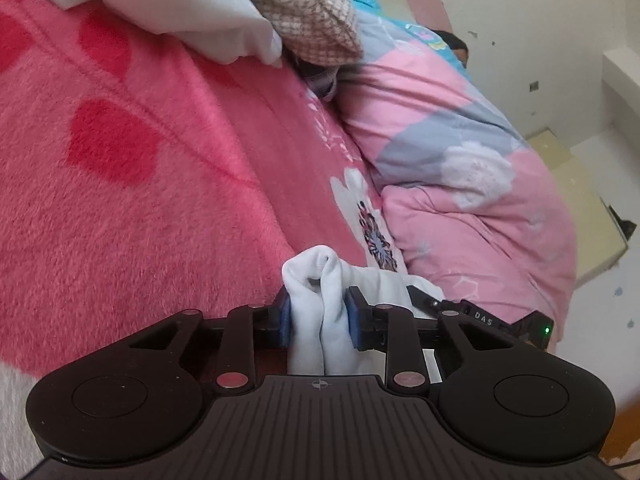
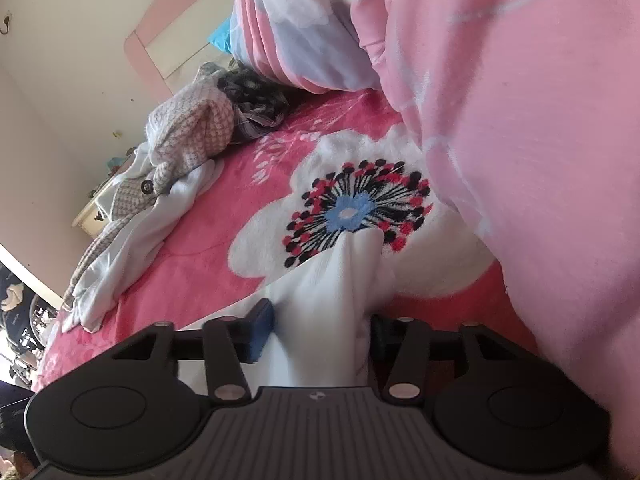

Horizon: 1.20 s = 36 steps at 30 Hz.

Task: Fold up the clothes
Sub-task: 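Pinch the folded sweatshirt end with the left gripper while the right gripper pinches beside it, then lift the folded sweatshirt off the bed with both grippers and carry it away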

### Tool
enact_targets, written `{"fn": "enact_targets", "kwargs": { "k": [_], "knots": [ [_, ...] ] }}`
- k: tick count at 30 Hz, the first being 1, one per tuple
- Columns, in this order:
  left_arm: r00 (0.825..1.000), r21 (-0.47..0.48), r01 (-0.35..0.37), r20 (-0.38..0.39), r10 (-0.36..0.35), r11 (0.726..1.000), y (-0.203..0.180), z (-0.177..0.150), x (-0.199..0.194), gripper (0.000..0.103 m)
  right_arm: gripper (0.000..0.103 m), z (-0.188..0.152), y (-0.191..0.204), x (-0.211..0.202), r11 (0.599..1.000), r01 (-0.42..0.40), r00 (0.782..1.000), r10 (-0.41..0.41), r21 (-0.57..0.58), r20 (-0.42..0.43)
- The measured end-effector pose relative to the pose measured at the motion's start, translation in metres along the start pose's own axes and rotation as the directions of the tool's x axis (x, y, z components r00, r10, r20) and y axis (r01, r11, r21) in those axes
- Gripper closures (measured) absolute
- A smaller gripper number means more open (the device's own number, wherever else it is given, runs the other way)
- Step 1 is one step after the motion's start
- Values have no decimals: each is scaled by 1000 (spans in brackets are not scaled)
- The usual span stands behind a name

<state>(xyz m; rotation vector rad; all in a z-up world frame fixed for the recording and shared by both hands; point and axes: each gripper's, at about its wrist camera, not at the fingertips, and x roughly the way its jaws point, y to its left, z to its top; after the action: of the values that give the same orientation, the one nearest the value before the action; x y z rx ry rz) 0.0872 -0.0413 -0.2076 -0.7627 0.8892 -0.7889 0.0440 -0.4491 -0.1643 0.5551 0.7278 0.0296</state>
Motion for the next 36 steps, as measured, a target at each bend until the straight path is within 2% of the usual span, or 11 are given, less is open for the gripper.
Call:
{"fn": "enact_targets", "kwargs": {
  "k": [2,4,6,8,12,15,18,23,29,32,36],
  "knots": [
    [1000,36,-14,2,14,999,-5,-3,1,73,51,0,1,2,1000,-6,1000,6,9,6],
    [999,69,-34,10,34,997,-9,-5,2,73,72,0,1,0,999,-27,1000,27,19,3],
    [998,105,-60,25,57,993,-16,-7,1,76,76,1,4,-6,999,-45,999,44,19,16],
    [996,156,-87,50,80,984,-27,-11,-3,83,78,1,10,-19,999,-54,998,53,8,46],
    [989,214,-124,107,103,969,-52,-16,-20,85,78,4,27,-50,996,-86,990,88,-25,111],
    [989,249,-109,126,79,963,-70,-18,-35,87,79,5,37,-77,991,-126,978,131,-40,162],
    [987,316,-107,151,61,943,-93,-24,-49,87,79,5,43,-97,987,-155,968,161,-48,192],
    [982,314,-115,181,60,943,-113,-26,-62,88,79,11,50,-117,980,-197,958,200,-37,205],
    [974,335,-122,223,47,934,-145,-25,-91,89,80,19,70,-151,964,-254,932,266,-82,245],
    [964,355,-113,264,16,928,-158,-29,-110,89,80,21,86,-167,955,-266,913,293,-130,284],
    [945,336,-81,325,-35,938,-170,-28,-130,90,80,33,118,-184,941,-286,885,331,-178,327]
  ]
}}
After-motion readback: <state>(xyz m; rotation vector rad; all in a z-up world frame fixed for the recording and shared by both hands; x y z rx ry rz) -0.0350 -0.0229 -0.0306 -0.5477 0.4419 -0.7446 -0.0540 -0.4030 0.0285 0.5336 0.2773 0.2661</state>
